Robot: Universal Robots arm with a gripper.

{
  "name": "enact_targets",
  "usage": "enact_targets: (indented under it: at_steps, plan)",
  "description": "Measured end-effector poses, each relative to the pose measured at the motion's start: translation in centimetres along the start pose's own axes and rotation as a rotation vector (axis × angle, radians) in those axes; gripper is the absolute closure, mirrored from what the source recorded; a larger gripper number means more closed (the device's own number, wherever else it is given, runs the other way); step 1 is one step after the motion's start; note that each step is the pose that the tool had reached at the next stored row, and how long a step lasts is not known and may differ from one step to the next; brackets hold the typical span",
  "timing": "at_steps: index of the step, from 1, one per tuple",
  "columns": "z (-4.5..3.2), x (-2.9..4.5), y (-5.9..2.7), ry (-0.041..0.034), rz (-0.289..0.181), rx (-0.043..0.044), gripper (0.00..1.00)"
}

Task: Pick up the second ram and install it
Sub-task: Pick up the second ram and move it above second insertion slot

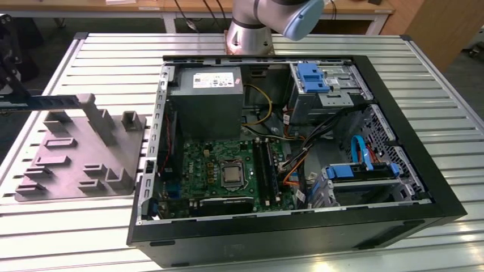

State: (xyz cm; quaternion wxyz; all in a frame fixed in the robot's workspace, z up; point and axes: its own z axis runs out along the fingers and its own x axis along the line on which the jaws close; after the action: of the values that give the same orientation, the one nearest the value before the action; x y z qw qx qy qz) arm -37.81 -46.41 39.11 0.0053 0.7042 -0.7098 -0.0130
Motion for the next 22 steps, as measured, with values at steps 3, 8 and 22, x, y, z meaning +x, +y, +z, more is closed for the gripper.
enact_targets:
  at_steps: [3,8,22]
  plan:
    - [-0.02,-0.01,-0.82,0.0,0.0,-0.0001,0.88]
    - [-0.05,-0.02,-2.16,-0.0001,0.0,-0.0001,0.88]
    - [-0.16,-0.05,-6.27,-0.0001,0.0,-0.0006,0.88]
